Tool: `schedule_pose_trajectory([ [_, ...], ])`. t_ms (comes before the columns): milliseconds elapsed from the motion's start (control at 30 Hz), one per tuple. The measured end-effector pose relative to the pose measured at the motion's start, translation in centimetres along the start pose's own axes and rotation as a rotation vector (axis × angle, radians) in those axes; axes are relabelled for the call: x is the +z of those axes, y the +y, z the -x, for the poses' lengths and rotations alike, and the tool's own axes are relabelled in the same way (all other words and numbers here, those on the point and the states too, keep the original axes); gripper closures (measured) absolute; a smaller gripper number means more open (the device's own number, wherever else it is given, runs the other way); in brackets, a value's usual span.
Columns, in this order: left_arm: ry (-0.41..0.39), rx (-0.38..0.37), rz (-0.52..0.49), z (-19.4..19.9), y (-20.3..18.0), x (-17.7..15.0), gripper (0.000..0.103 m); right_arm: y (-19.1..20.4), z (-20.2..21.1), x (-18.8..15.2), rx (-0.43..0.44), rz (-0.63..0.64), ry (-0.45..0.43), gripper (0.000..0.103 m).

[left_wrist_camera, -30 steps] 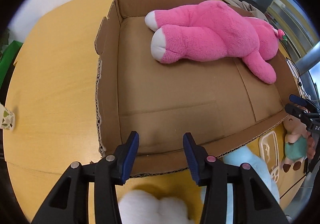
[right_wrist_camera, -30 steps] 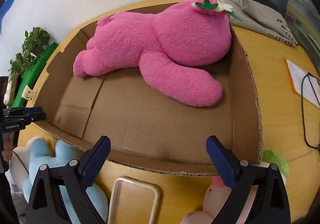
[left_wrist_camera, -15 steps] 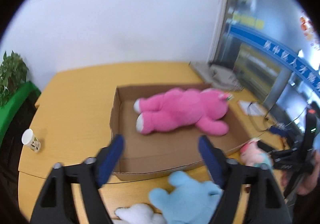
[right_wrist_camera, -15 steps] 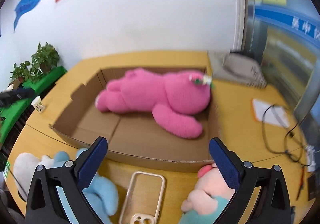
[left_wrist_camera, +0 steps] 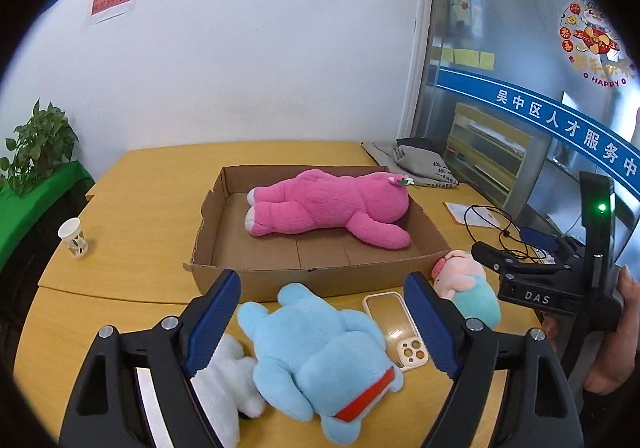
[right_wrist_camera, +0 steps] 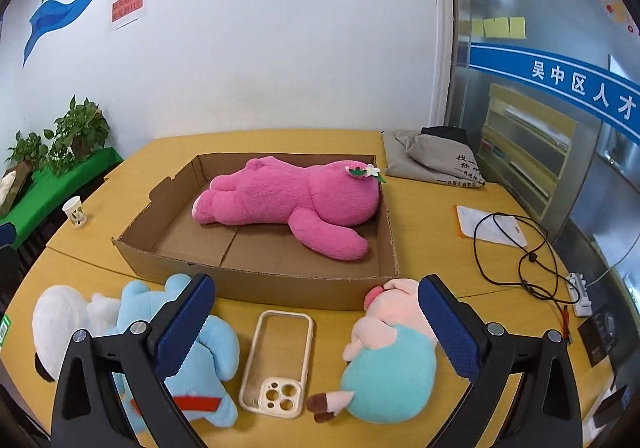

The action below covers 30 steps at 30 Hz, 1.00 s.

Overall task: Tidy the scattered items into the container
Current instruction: 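Withdraw both grippers and move them toward the light blue plush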

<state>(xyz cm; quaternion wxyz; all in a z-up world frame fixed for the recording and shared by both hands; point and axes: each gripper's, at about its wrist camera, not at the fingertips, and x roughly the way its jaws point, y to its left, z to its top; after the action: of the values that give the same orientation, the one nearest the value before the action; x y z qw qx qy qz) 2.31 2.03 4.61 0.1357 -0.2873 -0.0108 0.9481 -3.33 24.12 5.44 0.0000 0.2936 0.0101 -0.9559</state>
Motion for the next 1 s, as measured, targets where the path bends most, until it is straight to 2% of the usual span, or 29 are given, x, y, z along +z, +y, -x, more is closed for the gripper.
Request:
schedule_pose_trajectory([
  [200,0.025,0.011,0.003,-0.8,-0.4,-0.6,0.019,0.1,0.9,-0.6,-0.015,0.019,-0.005,0.0],
  [1000,0.083,-0.011,0.015,-3.6,1.7,-1.7,0.019,0.6,-1.5,-0.5,-0.025,0.031,0.034,0.0],
])
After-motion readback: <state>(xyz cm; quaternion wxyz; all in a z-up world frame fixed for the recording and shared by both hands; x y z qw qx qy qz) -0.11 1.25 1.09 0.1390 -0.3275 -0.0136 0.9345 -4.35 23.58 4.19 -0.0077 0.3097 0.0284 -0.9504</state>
